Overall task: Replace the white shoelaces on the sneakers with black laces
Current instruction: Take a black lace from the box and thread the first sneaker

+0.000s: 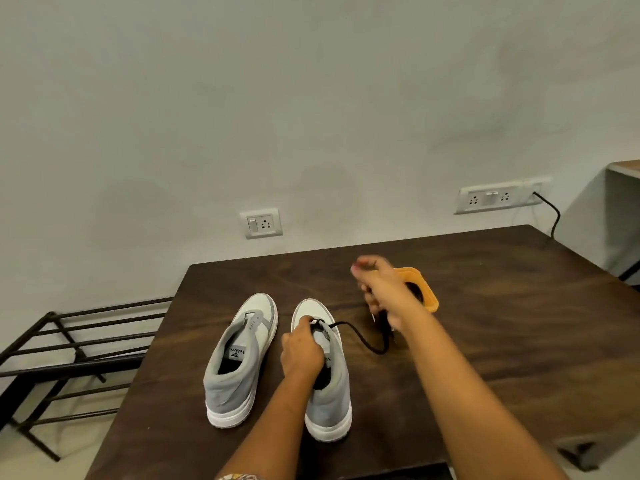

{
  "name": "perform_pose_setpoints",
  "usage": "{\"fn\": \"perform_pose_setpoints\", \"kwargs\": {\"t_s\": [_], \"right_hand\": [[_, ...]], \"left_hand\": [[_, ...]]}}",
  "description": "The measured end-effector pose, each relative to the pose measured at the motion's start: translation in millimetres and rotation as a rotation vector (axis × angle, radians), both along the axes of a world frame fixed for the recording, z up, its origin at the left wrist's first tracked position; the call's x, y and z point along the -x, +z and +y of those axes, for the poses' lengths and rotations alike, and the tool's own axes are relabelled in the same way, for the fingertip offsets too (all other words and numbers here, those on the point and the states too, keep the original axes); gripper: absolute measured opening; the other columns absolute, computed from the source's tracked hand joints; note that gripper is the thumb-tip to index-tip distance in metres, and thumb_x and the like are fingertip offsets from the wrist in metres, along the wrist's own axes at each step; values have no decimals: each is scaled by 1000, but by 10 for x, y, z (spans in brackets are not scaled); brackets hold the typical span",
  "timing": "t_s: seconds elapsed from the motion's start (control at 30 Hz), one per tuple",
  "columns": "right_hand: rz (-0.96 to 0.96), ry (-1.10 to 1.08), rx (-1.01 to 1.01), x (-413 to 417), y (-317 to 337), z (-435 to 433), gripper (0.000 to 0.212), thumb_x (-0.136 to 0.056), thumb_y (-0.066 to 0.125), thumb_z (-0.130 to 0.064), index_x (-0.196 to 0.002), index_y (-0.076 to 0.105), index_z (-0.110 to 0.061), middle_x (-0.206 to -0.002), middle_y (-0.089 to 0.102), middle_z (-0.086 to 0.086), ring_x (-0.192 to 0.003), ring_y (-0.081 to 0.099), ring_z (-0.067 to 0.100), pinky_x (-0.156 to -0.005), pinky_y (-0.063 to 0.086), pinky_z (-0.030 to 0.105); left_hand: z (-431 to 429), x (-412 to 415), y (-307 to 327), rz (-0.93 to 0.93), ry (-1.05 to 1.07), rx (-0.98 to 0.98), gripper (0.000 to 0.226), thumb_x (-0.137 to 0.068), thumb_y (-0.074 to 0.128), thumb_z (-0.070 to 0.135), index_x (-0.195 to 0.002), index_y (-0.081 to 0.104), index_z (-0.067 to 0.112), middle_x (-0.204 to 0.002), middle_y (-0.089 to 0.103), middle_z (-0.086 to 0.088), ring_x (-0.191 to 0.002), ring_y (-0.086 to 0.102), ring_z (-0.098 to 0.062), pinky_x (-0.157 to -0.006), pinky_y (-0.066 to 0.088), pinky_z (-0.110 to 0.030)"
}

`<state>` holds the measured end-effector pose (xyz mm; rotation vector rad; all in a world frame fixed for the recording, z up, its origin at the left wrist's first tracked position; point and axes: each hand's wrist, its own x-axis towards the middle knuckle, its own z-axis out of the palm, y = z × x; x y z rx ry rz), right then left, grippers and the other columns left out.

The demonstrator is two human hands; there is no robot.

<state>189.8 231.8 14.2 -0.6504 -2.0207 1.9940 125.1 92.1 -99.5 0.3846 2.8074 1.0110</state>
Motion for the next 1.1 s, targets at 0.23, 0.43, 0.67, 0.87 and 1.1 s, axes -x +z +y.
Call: {"fn": "perform_pose_setpoints", "kwargs": {"t_s": [0.23,0.43,0.67,0.87,1.1], "right_hand": [[-377,243,-490,232,-883,-270,35,-92,52,-23,-126,60,-21,-130,60,2,-115,57,23,-99,45,34],[-461,192,-525,377,-1138,-275,27,-100,39,-24,-117,59,-16,-128,57,14,-93,55,25,-77,41,31],[-501,236,-543,476,-1157,-218,21,-102,36,-23,-97,51,-10,-110,58,15,-94,53,25,-81,43,35],[-315,80,122,419,-1104,-219,27,-104,29,-19,-88,50,-13,-97,58,7,-69,50,12,-59,45,24],[-298,78,199,251,-1003,-135,30,-104,36,-27,-89,56,-10,-81,56,4,-64,54,13,-54,51,23]], "left_hand": [[-76,17,-67,-173,84,-152,55,-88,38,5,-136,35,31,-129,55,-5,-117,49,-29,-96,44,-40],[-65,13,-135,-155,117,-156,58,-92,36,10,-143,26,35,-126,51,-11,-117,44,-29,-96,39,-38],[-42,13,-198,-102,132,-120,58,-92,36,9,-141,28,40,-118,49,-10,-93,44,-22,-95,40,-36],[-23,5,-225,-10,140,-40,51,-94,34,9,-136,31,38,-111,54,-6,-97,40,-20,-90,38,-34],[-13,-90,-66,18,88,21,46,-94,36,9,-133,40,33,-107,52,-1,-110,44,-26,-92,39,-34]]}}
